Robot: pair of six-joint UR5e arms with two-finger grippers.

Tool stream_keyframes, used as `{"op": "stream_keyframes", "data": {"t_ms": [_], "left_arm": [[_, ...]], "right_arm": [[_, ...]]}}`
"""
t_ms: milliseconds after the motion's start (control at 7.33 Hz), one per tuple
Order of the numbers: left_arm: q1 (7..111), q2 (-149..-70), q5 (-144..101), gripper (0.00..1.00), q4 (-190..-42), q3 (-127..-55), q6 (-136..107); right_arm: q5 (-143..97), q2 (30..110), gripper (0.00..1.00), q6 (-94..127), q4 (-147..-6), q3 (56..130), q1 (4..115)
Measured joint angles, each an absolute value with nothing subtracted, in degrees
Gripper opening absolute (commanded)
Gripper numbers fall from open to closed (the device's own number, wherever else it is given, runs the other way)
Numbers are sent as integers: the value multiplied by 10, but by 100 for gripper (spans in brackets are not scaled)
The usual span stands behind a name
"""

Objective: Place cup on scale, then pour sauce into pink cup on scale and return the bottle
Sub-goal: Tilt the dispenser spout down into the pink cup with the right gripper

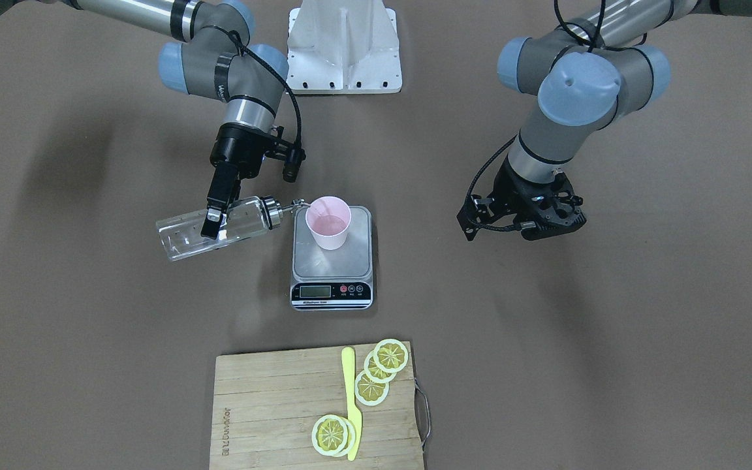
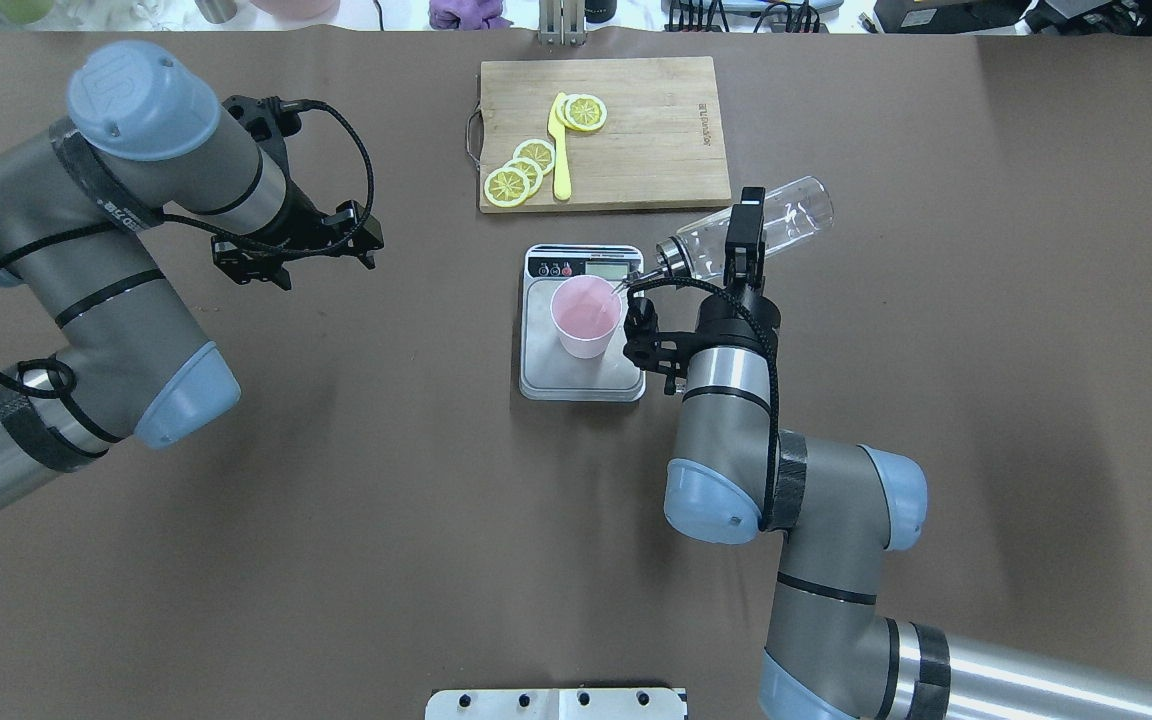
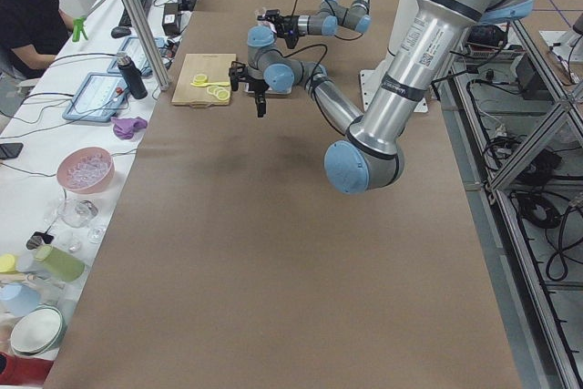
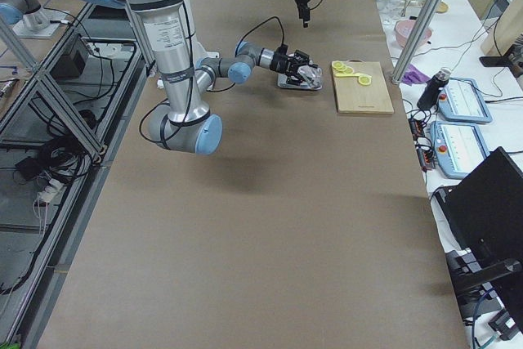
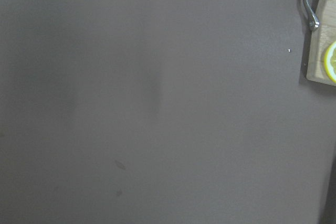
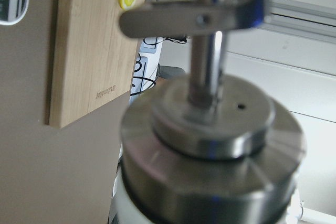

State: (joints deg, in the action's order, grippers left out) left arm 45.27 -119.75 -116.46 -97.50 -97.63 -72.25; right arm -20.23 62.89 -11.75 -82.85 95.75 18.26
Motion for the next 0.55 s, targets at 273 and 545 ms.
{"op": "stream_keyframes", "data": {"t_ms": [273,545], "left_arm": [[452,-1197,-1165,98,-976,-976,-723],[452,-1197,-1165,98,-976,-976,-723]], "right_arm": [[-215,626,0,-96,-816,959,183],[-253,627,0,-31,-790,960,185]]}}
